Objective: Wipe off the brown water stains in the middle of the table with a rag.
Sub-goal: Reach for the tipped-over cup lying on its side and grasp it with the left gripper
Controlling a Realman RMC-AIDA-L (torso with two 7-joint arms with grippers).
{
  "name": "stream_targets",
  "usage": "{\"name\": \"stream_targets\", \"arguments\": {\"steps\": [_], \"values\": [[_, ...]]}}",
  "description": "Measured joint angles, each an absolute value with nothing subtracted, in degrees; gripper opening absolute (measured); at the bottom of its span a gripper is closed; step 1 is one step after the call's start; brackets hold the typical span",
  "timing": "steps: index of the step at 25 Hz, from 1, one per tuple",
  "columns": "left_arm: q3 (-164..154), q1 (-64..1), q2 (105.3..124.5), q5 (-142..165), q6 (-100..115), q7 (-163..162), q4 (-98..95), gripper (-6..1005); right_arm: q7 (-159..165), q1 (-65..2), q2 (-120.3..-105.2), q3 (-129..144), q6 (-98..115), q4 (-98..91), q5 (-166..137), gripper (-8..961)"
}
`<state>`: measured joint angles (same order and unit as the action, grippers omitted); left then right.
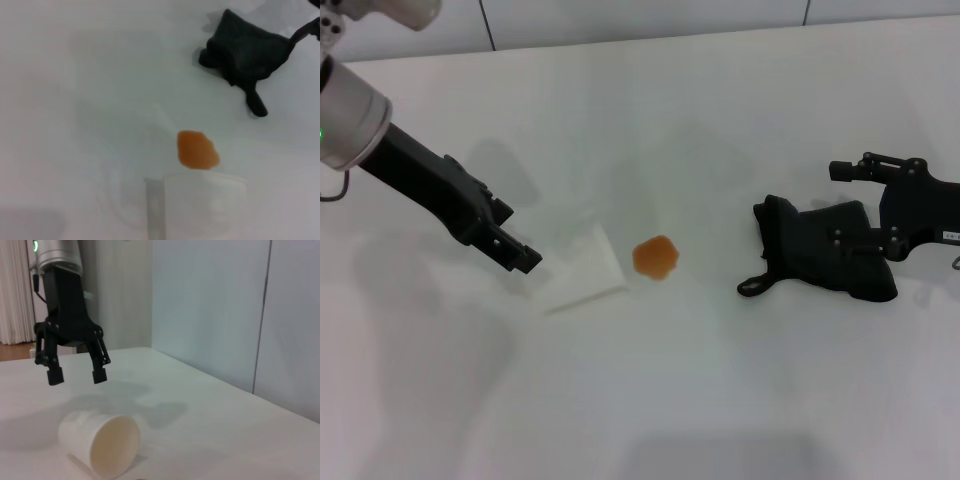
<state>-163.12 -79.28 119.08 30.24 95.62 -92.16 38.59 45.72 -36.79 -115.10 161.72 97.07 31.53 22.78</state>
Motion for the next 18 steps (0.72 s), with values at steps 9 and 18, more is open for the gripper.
{"name": "stream_targets", "arguments": {"steps": [9,18], "values": [[-163.1,-80.3,119.10,32.8,88.1,-92.1,30.4,856,45.5,-36.7,-115.21,161.7,96.6,31.4,22.9,840],[-163.1,-79.8,119.18,33.4,83.1,-92.0,25.4,854,45.4,-36.6,-115.22,161.7,96.6,31.4,22.9,840]]}}
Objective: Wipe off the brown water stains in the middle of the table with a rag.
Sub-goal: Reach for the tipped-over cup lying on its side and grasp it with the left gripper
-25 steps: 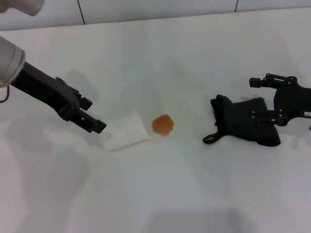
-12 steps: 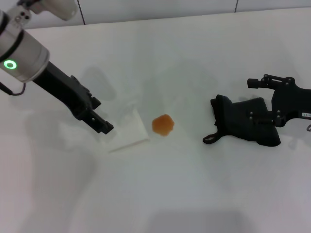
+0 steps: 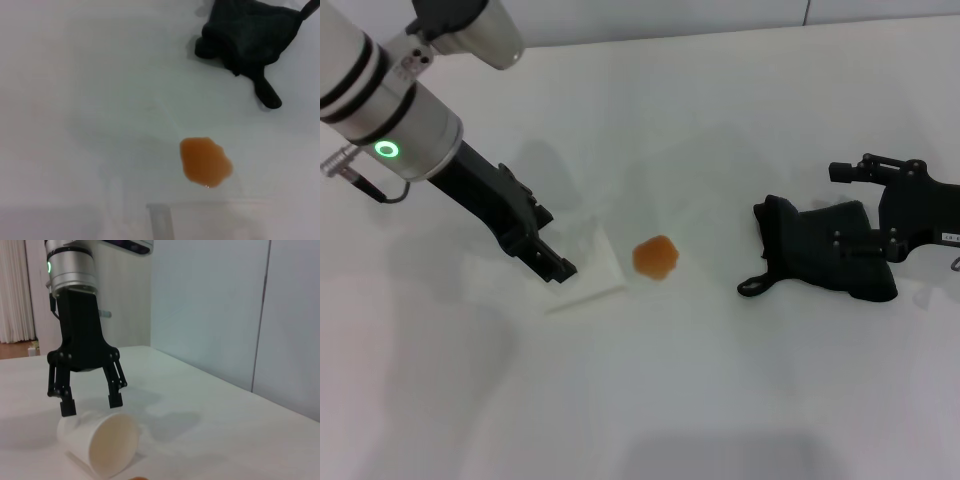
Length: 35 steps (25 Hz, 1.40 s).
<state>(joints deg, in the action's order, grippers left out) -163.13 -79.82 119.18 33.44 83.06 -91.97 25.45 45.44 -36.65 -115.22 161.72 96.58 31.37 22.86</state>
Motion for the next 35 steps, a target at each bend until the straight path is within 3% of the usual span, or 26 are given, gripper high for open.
{"name": "stream_targets", "arguments": {"steps": [35], "values": [[-163.0,-77.3,119.45,34.7,79.4,-92.5,20.6,846,45.4,-35.9,-115.13,161.7,96.9,31.5,22.9,840]]}}
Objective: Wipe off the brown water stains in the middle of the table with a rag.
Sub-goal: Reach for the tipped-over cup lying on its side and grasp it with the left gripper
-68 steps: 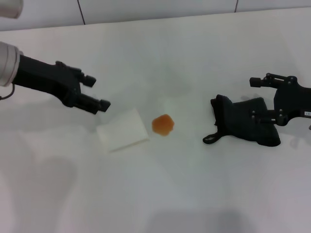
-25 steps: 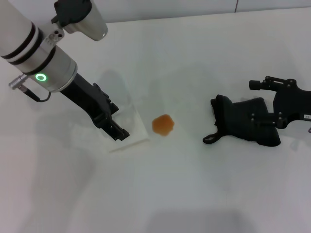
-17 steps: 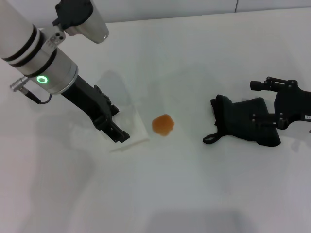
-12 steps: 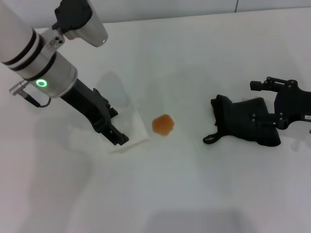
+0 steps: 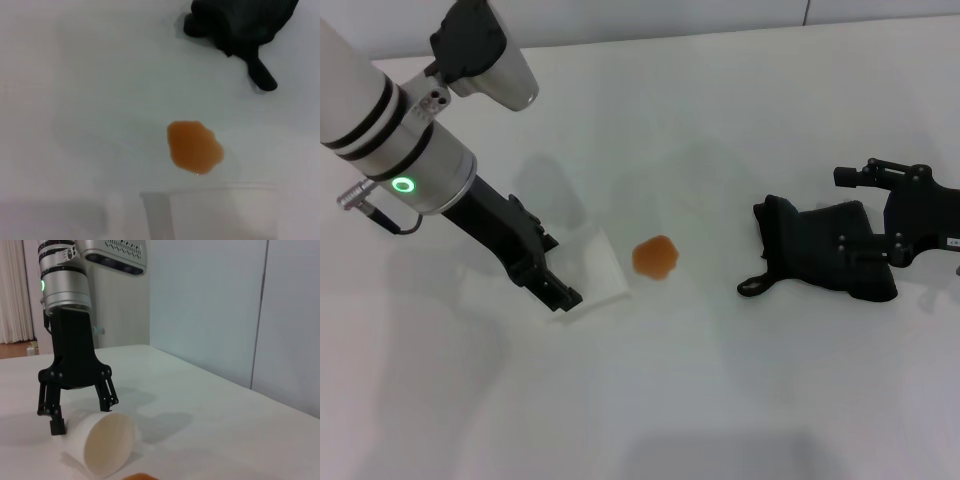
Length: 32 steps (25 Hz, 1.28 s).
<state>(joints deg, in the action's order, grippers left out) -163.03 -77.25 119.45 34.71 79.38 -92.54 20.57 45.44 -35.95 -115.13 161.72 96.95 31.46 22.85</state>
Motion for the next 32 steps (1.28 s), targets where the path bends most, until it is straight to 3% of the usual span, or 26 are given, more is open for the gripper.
{"name": "stream_targets", "arguments": {"steps": [32], "values": [[-163.0,-76.7,119.44,34.3,76.2,-92.6,19.7,838,45.4,-35.9,-115.22,161.7,96.5,31.4,22.9,840]]}}
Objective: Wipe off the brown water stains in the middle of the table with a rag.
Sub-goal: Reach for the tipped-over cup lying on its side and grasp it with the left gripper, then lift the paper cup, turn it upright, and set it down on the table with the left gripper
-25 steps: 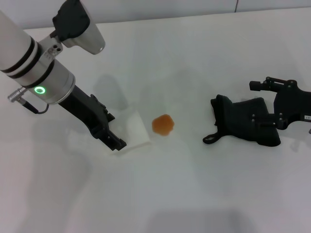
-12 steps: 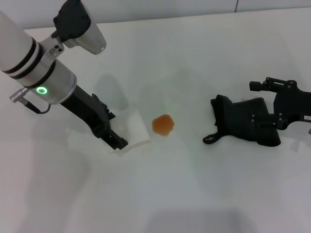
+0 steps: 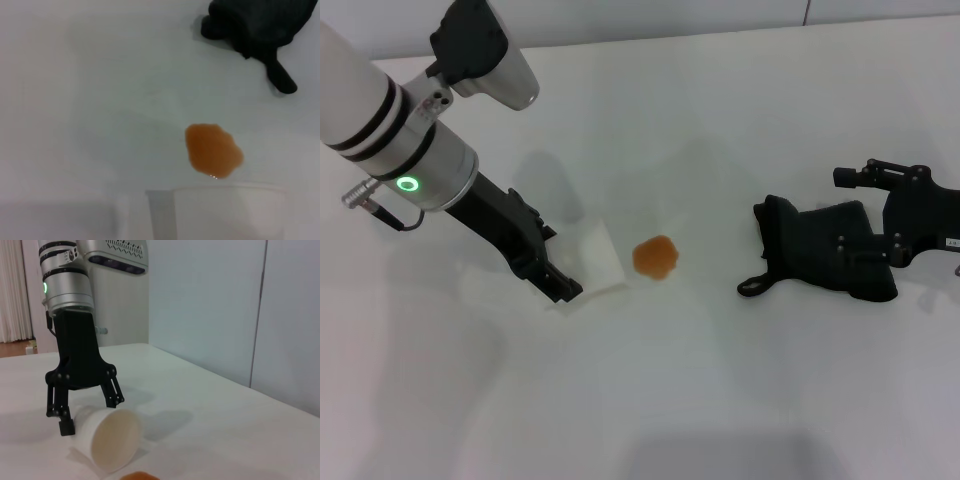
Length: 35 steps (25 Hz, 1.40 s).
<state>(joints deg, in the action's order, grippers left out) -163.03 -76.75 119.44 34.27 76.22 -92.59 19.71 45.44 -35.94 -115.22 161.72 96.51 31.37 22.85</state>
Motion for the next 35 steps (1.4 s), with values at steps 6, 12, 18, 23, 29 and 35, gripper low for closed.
{"name": "stream_targets", "arguments": {"steps": [6,12,18,23,29,35], "values": [[-163.0,-76.7,119.44,34.5,74.7,-93.0,18.9,837,45.4,-35.9,-115.23,161.7,96.5,31.4,22.9,840],[-163.0,-76.7,119.44,34.5,74.0,-93.1,18.8,835,45.4,-35.9,-115.22,161.7,96.4,31.4,22.9,840],[-163.0,-76.9,119.44,34.4,73.5,-93.2,18.8,834,45.4,-36.0,-115.22,161.7,96.3,31.4,22.9,840],[-163.0,-76.9,119.44,34.3,73.4,-93.4,18.8,832,45.4,-36.0,-115.22,161.7,96.3,31.4,22.9,840],[-163.0,-77.1,119.44,34.6,73.7,-94.0,18.8,755,45.4,-36.0,-115.22,161.7,96.3,31.4,22.9,840],[-163.0,-77.6,119.44,34.8,73.9,-94.2,18.9,683,45.4,-36.0,-115.18,161.7,96.3,31.4,22.9,840]]}}
